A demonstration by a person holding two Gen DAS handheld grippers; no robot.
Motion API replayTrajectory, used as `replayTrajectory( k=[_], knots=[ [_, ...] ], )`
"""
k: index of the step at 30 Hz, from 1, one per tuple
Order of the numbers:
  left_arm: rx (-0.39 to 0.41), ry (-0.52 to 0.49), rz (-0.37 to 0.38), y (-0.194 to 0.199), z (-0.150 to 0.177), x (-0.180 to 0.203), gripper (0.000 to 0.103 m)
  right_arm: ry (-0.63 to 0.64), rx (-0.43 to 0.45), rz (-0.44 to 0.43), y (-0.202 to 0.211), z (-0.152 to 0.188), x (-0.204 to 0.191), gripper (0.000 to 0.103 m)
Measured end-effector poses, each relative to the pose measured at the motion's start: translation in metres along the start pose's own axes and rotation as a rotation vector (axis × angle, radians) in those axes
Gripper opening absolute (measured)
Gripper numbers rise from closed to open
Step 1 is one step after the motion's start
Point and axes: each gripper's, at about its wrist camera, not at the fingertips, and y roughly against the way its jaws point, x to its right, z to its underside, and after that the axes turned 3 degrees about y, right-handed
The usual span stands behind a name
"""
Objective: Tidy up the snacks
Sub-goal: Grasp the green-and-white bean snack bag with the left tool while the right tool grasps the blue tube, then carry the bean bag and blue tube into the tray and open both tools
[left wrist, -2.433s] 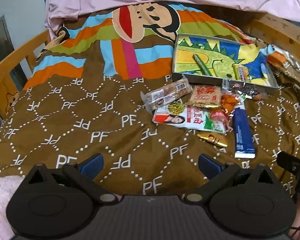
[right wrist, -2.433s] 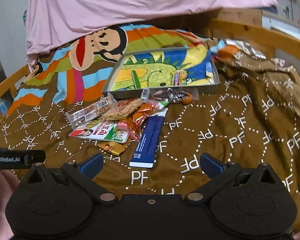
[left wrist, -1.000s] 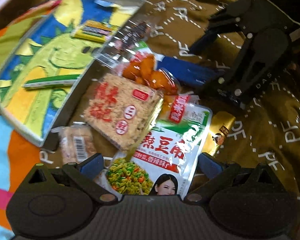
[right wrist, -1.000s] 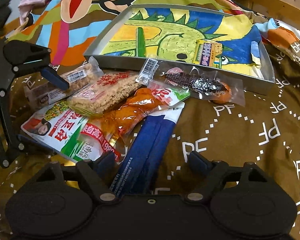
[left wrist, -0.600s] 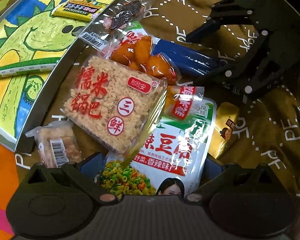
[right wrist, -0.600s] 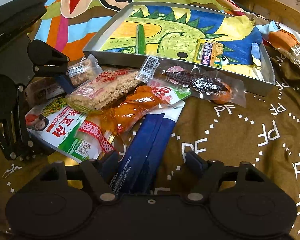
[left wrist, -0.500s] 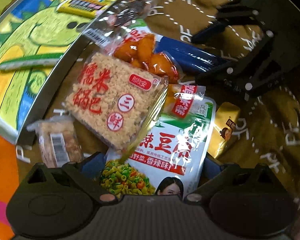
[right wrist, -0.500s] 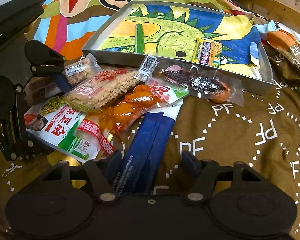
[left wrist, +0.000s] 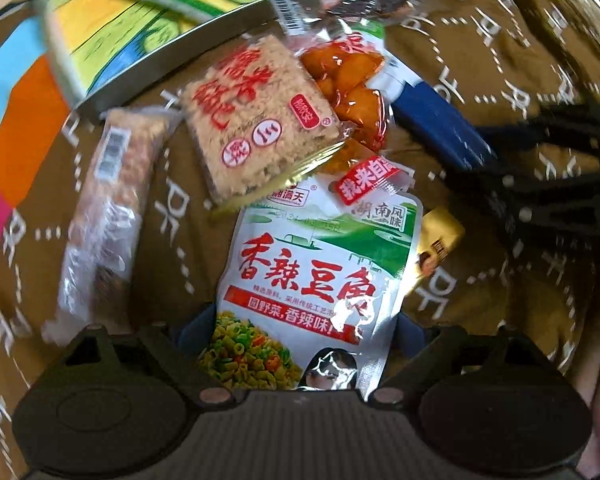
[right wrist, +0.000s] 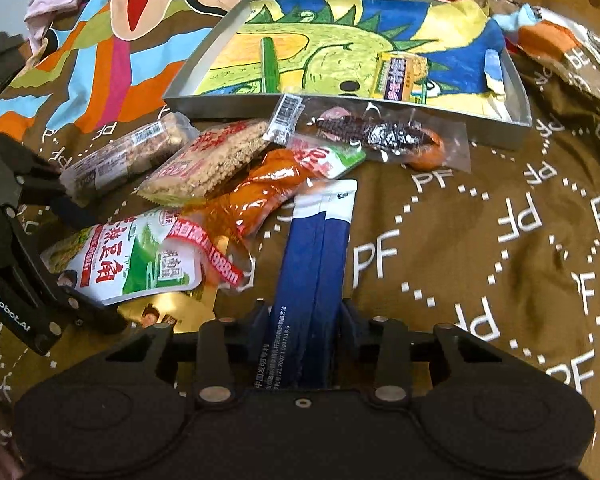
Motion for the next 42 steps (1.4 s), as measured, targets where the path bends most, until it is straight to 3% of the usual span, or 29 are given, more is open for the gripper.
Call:
replayTrajectory(
  k=[4, 10, 15, 24, 30, 37, 42],
  knots=[
    [0.008, 0.159, 0.003, 0.005, 0.012, 0.007, 0.093, -0.008, -0.010, -0.018, 0.004, 0.004, 0.003, 0.041],
    [0.101, 0.316, -0.022, 0.010, 0.034, 0.017, 0.093, 0.011, 0.005, -0.044, -0.001, 0.006, 0.007, 0.043],
    [0.137, 0.325, -0.035, 0.007, 0.039, 0.022, 0.092, 0.061, 0.029, -0.023, -0.011, 0.005, -0.001, 0.047],
    [0.171, 0.418, 0.016, 0.020, 0.060, 0.024, 0.084, 0.104, 0.048, 0.029, -0.002, 0.013, -0.012, 0.036],
    [0.199, 0.532, 0.100, 0.025, 0.074, 0.022, 0.080, 0.071, 0.047, -0.013, 0.016, 0.022, -0.014, 0.034],
    [0.300, 0.609, 0.192, 0.040, 0.103, 0.025, 0.080, 0.020, 0.073, -0.046, 0.034, 0.029, -0.009, 0.034],
    [0.385, 0.597, 0.134, 0.051, 0.106, 0.033, 0.080, 0.020, 0.145, -0.059, 0.047, 0.029, -0.011, 0.034]
  ],
)
